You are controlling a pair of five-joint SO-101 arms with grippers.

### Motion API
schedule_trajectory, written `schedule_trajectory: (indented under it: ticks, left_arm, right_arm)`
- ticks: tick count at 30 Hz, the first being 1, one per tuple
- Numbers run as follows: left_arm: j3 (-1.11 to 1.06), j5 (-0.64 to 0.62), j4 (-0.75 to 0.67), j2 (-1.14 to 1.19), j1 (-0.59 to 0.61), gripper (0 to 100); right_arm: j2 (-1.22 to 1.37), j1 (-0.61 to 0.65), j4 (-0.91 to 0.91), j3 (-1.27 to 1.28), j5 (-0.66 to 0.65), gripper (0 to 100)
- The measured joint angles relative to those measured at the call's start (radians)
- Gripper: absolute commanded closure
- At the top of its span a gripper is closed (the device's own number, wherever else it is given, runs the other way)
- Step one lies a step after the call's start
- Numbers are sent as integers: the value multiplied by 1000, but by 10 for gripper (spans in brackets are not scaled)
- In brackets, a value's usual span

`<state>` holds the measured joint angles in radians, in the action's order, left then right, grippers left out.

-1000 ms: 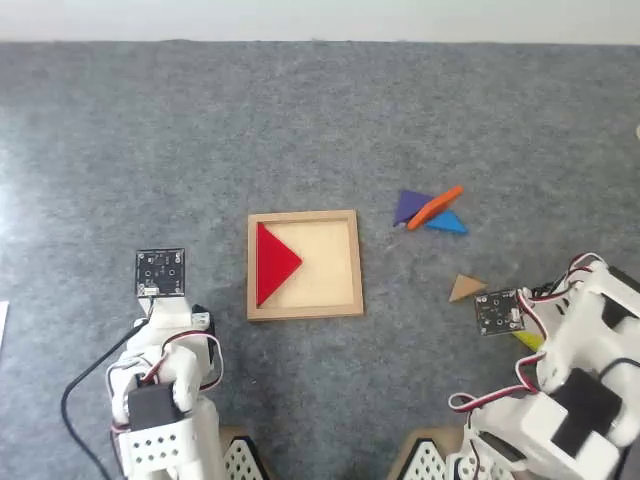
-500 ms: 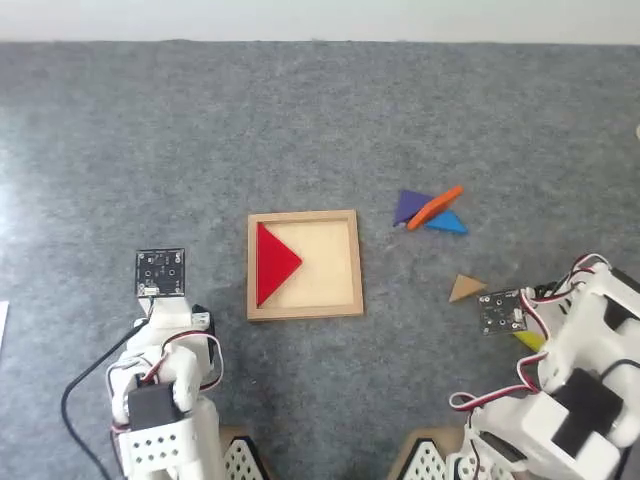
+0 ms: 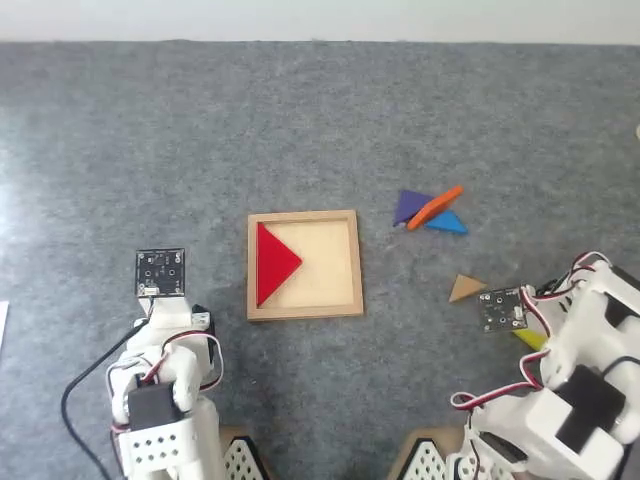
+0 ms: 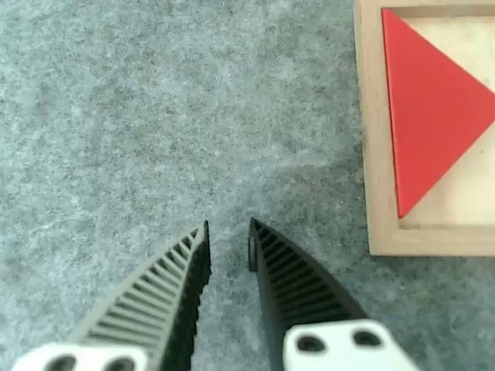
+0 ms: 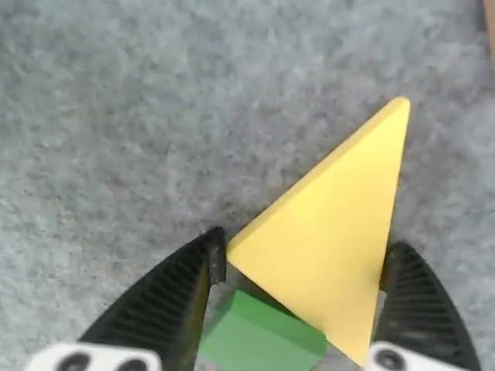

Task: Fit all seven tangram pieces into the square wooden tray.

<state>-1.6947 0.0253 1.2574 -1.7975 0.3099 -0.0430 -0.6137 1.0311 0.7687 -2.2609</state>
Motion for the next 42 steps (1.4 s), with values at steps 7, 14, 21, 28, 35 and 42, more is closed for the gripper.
schedule_trajectory:
  ticks: [7,14,21,28,35,42]
  left_arm:
    - [0,0,0,0,0,918]
    - [0,0,0,0,0,918]
    - [0,0,0,0,0,918]
    - [0,0,0,0,0,918]
    - [0,0,0,0,0,918]
    - [0,0,0,0,0,918]
  right_arm:
    - [9,0,0,-12,11,708]
    - [6,3,11,-14,38,722]
    - [-123,32,143,-9,51,723]
    - [-242,89,222,-9,137,723]
    - [-374,213,307,-9,285,723]
    - [-503,451,362,-8,519,724]
